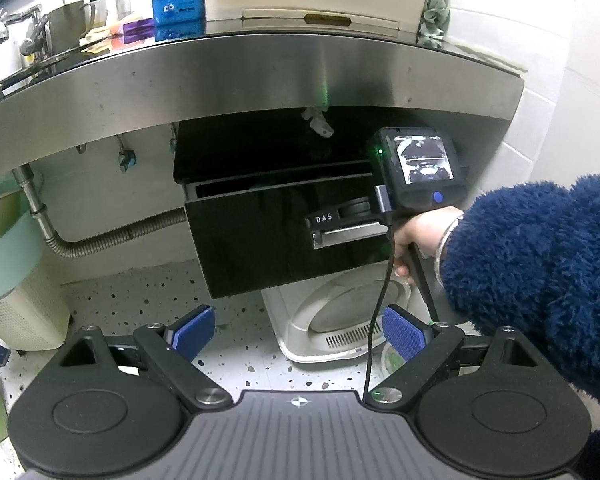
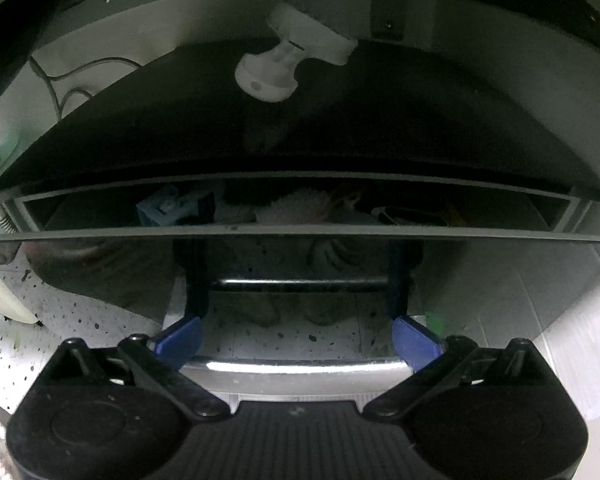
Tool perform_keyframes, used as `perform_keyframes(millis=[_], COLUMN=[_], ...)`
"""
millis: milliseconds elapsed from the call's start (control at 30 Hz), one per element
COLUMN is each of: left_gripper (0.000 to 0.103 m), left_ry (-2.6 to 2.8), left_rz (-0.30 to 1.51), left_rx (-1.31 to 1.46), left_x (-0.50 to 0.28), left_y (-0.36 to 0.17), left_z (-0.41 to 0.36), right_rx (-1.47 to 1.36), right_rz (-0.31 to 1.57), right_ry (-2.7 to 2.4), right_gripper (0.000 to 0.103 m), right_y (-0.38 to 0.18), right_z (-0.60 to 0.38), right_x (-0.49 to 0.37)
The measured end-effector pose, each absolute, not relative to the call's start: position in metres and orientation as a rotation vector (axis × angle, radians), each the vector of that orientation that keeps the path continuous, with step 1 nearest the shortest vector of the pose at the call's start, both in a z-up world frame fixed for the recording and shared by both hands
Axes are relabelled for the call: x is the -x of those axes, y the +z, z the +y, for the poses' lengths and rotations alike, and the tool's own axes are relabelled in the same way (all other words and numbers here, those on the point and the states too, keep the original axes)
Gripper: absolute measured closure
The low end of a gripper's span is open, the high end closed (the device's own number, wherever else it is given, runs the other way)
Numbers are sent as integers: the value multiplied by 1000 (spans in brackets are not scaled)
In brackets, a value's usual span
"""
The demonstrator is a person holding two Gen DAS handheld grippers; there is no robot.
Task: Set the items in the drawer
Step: 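Push the black drawer closed with the right gripper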
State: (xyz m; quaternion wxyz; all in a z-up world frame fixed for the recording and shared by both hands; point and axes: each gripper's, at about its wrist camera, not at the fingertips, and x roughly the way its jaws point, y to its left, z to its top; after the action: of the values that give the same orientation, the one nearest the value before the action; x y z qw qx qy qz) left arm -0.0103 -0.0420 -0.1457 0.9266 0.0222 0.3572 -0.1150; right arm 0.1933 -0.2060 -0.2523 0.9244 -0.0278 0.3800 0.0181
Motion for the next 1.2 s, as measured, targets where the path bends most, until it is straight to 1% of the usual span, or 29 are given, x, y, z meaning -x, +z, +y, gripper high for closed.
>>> perform_keyframes(millis=[500,733,1200], left_gripper=[12,12,12], left_ry=[-219,-198,-197], left_rz=[749,799,771], left_rx=[-55,-39,-56], left_x=[9,1,5], left_y=[-149,-157,-147], left_z=[-43,-42,-43], right_rx=[55,57,59], right_rz=[709,648,562], right_ry=[40,45,43], right_gripper=[0,0,0], right_y=[-258,-264,-275], right_z=[-207,-209,-209], right_x=[-193,-190,-193])
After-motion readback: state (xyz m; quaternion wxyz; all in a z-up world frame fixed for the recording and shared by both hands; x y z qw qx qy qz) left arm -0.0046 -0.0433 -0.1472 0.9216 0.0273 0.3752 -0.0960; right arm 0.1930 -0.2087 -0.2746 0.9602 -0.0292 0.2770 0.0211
